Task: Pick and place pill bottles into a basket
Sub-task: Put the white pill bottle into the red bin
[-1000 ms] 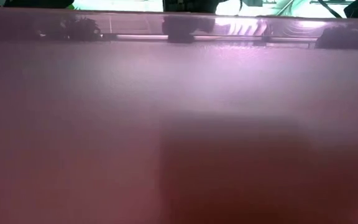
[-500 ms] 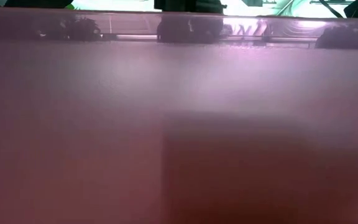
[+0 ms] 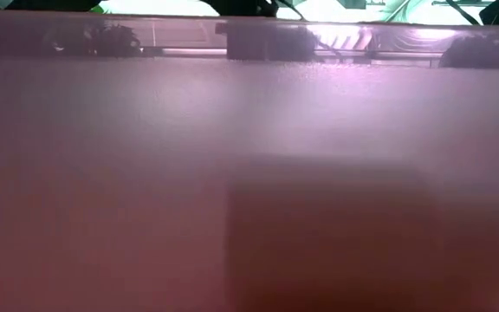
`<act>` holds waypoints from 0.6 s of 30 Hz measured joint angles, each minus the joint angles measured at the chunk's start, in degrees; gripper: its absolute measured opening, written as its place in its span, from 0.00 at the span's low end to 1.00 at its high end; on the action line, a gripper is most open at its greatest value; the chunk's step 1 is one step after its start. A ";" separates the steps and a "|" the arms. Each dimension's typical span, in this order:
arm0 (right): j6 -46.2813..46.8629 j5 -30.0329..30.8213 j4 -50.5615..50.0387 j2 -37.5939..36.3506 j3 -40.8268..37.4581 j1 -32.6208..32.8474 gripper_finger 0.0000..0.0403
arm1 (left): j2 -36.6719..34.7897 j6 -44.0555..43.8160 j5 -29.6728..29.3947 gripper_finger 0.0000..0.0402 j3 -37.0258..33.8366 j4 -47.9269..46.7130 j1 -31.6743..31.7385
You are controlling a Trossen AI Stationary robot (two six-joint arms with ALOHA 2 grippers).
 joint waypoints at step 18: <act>-0.01 0.00 0.01 0.02 -0.01 0.01 0.65 | 0.04 -1.51 -1.97 0.75 -4.23 3.07 0.02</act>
